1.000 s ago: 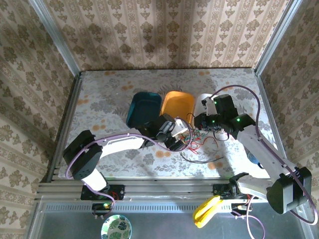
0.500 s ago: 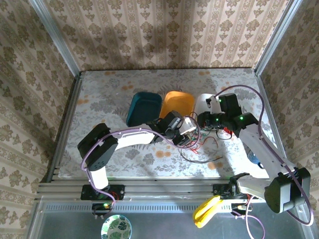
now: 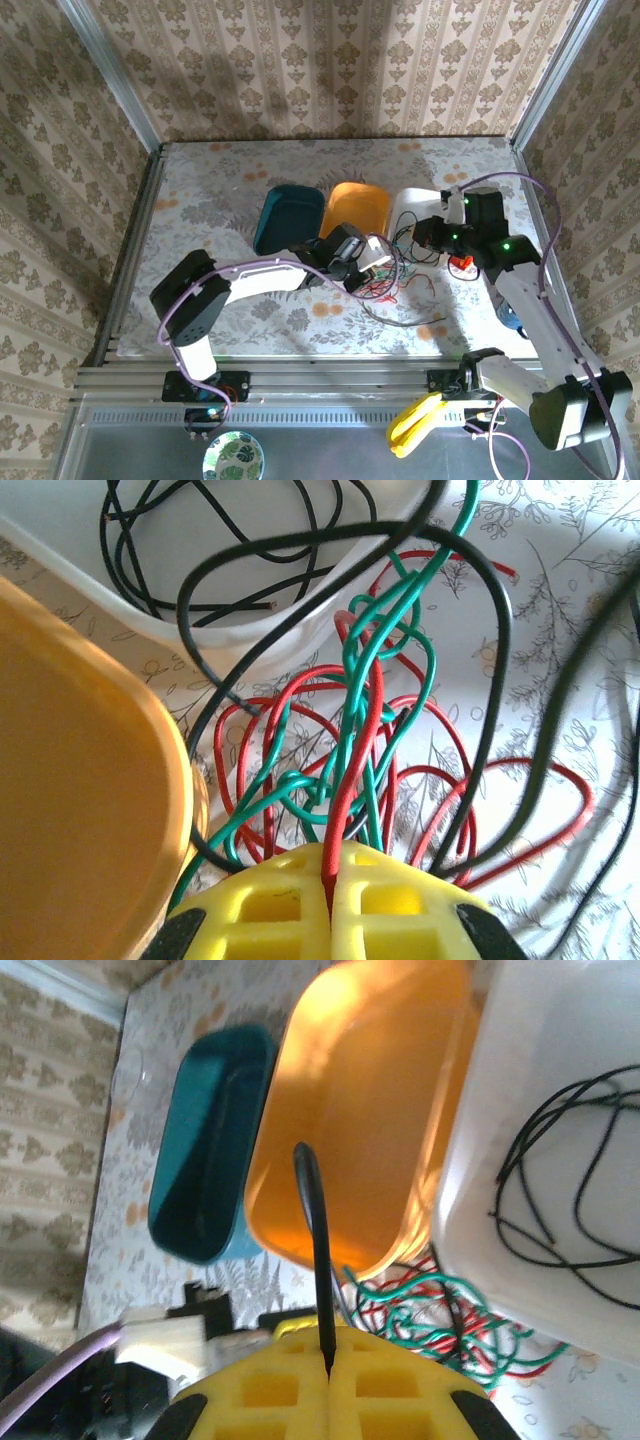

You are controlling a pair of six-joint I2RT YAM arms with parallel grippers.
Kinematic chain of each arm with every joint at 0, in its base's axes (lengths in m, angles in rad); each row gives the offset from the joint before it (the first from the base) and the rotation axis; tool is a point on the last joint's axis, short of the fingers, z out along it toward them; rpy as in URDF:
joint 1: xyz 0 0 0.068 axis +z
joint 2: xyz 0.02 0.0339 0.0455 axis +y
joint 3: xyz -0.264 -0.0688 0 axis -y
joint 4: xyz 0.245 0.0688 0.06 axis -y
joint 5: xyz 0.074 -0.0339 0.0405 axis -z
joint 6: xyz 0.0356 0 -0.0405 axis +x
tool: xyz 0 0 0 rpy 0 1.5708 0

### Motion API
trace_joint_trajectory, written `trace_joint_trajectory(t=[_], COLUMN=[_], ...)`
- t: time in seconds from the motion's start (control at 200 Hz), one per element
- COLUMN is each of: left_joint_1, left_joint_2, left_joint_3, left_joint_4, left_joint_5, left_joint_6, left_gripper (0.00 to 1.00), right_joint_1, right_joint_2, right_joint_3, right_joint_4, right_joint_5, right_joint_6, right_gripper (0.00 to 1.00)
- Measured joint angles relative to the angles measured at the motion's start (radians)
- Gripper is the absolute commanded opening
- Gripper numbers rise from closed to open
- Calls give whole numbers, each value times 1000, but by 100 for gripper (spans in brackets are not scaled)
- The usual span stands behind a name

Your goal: Untangle the cables

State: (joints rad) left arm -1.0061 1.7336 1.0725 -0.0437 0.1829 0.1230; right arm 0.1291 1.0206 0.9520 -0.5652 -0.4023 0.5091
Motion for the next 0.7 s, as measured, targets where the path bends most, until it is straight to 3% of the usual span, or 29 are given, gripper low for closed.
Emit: trace_joint_trajectory(t=[0.265, 0.475, 0.7], left_joint_1=[24, 53, 58], left_joint_2=[-200, -272, -274], left_joint_3=[-161, -267, -325], left_joint_4=[-39, -38, -33], left_joint_5=[-19, -41, -71], left_joint_6=[-63, -132, -176], left_gripper=[0, 0, 0], right_joint_1=[-5, -13, -18], right_joint_2=[-121, -190, -194], right_joint_3=[0, 10, 78], right_joint_4=[0, 47, 127], right_joint_5=[290, 534, 637], right_joint_6=[3, -5, -50], right_gripper=[0, 0, 0])
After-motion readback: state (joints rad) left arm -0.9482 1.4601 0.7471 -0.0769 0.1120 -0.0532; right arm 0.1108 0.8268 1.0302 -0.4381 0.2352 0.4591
